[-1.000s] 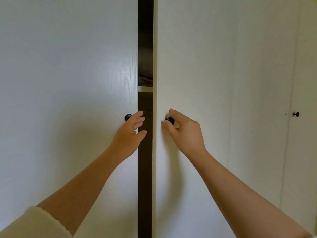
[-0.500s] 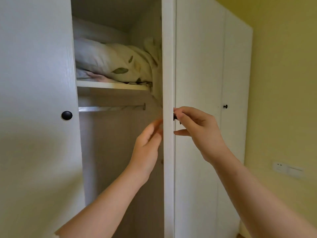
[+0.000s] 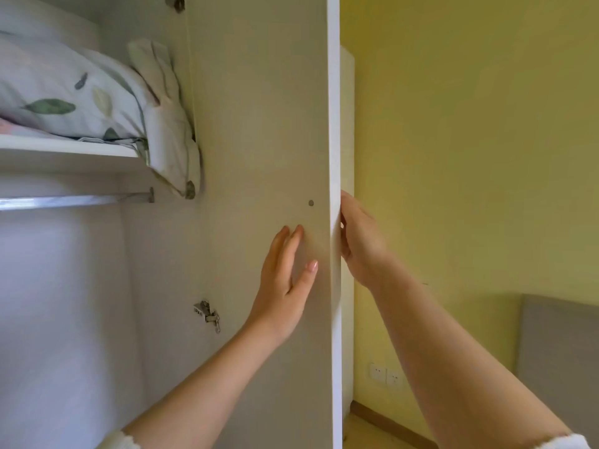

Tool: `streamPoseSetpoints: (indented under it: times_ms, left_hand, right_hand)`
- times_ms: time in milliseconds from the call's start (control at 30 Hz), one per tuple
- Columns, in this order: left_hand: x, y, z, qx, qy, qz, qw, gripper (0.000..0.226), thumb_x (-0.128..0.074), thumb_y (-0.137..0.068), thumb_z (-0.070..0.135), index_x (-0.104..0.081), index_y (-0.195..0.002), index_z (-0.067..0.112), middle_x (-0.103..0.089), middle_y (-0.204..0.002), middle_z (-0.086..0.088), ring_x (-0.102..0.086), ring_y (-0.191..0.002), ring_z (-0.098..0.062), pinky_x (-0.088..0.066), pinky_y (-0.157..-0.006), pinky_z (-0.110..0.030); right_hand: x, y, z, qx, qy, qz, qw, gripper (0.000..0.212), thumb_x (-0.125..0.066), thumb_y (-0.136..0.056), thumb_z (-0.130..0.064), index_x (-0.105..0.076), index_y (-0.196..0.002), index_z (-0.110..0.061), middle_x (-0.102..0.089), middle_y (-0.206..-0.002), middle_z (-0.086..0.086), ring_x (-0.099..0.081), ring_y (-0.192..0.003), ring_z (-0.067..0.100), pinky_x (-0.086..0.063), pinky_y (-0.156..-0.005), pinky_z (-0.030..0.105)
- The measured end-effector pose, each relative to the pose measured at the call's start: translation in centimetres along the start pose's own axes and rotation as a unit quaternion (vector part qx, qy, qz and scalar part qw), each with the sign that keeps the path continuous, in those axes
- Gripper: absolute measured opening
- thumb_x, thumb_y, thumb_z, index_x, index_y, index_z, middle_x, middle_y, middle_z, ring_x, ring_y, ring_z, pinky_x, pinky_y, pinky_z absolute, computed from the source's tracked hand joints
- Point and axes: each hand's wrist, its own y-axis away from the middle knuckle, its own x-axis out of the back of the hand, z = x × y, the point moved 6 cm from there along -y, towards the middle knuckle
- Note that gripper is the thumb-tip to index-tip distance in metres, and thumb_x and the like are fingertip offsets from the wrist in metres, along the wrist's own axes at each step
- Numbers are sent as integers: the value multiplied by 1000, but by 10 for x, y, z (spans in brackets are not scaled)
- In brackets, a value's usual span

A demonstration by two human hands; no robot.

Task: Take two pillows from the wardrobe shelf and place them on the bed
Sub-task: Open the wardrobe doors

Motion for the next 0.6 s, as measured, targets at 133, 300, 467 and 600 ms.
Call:
streamPoseSetpoints:
  times_ms: [133,300,467,600]
  left_hand:
    - [-26,-11,-5,-12,-114,-2,993,89,-61,-79,48,-6,-146,30,5,-157,6,4,-144,-7,-10,-111,-24]
    - [-48,-25,-11,-15,-200,15,980,105,-61,-67,64,-5,-147,27,3,-157,2,-1,-145,-22,-23,-112,-38]
    - [-56,-31,-15,-21,-246,59,967,103,-44,-62,71,-13,-147,22,-12,-156,-6,-18,-141,-34,-40,-102,-47]
    - [-51,-29,-14,-24,-237,32,971,102,-43,-63,74,-7,-147,29,-3,-158,1,-10,-143,-27,-37,-104,-39]
  right_hand:
    - [25,-18,12,-33,-15,30,999,37,-34,-95,-22,-66,-76,-26,-68,-77,-7,-62,-79,12,-51,-83,30]
    - [47,-32,20,-61,-3,38,997,36,-33,-95,-22,-64,-76,-24,-70,-62,-12,-64,-68,6,-52,-66,19]
    - [54,-40,26,-66,-9,35,997,36,-33,-96,-25,-65,-81,-25,-73,-68,-13,-66,-77,7,-52,-75,23]
    - [52,-38,30,-68,7,69,995,39,-29,-97,-31,-63,-80,-23,-68,-79,-8,-64,-80,9,-52,-79,25]
